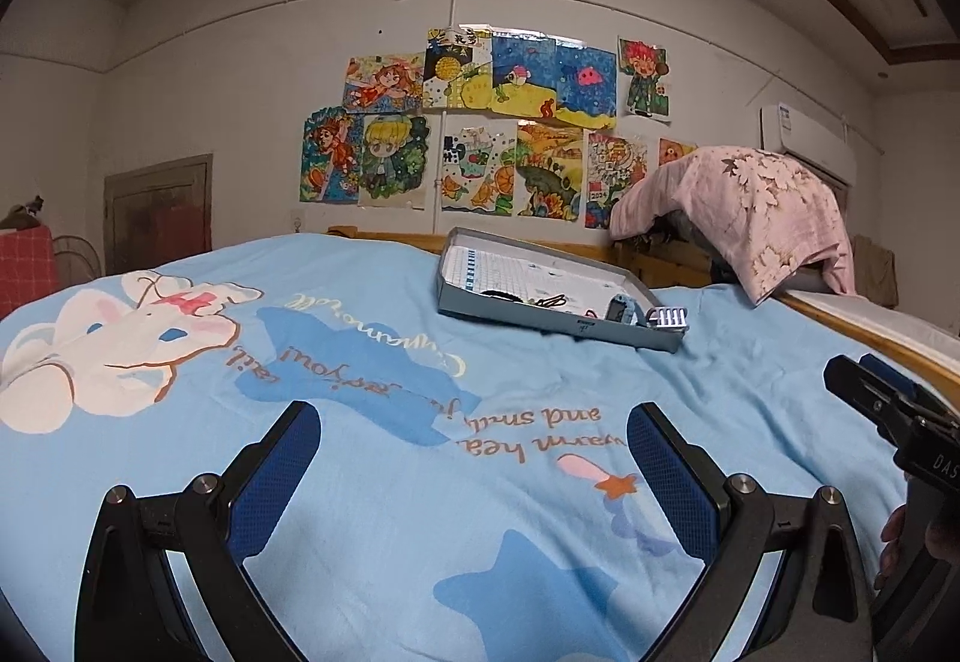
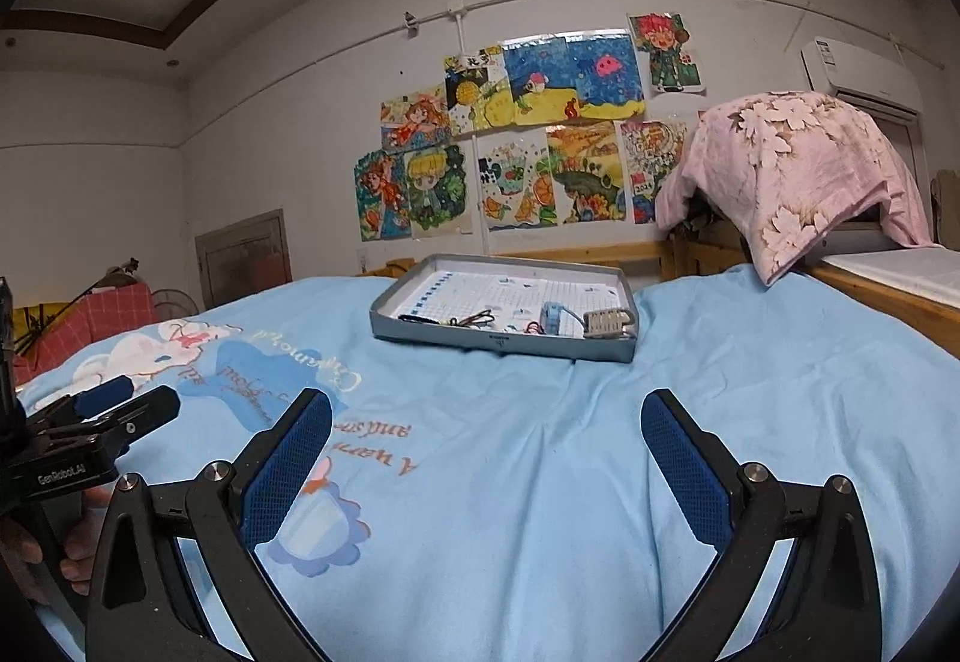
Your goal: Organize jewelry
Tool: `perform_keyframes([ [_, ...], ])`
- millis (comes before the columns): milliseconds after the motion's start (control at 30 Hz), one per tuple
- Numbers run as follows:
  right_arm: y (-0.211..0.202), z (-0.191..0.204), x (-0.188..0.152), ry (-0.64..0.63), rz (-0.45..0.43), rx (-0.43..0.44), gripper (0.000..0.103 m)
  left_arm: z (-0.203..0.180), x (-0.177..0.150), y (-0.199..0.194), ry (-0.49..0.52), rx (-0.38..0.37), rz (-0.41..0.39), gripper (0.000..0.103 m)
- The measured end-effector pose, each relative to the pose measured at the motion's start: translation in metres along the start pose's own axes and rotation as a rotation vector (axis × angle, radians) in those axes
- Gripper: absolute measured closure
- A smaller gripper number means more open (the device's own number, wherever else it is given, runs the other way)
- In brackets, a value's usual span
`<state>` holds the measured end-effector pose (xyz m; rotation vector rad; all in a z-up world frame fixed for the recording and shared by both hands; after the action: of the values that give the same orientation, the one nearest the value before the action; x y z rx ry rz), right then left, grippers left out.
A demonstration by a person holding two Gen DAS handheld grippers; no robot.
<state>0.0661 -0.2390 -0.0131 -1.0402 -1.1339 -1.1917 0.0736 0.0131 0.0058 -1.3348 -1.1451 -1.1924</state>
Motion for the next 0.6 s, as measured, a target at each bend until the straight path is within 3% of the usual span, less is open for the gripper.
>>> perform_keyframes([
  [600, 0.0038, 0.0045, -0.0054, 0.003, 0.023, -0.003, 0.001, -0.0014, -0.0047, 0.0014, 0.020, 0.015, 0.010, 0.000],
])
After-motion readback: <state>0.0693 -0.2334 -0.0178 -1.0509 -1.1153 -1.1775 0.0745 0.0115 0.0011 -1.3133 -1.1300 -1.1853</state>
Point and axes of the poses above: each gripper's, at about its wrist camera, not at the fingertips, and y roughly the way its jaws point, z to its left, x to its top, the point moved 5 cm from there along y, roughly the way its jaws point, and after that the axes turned 10 degrees about -z, right-handed, at the moved point
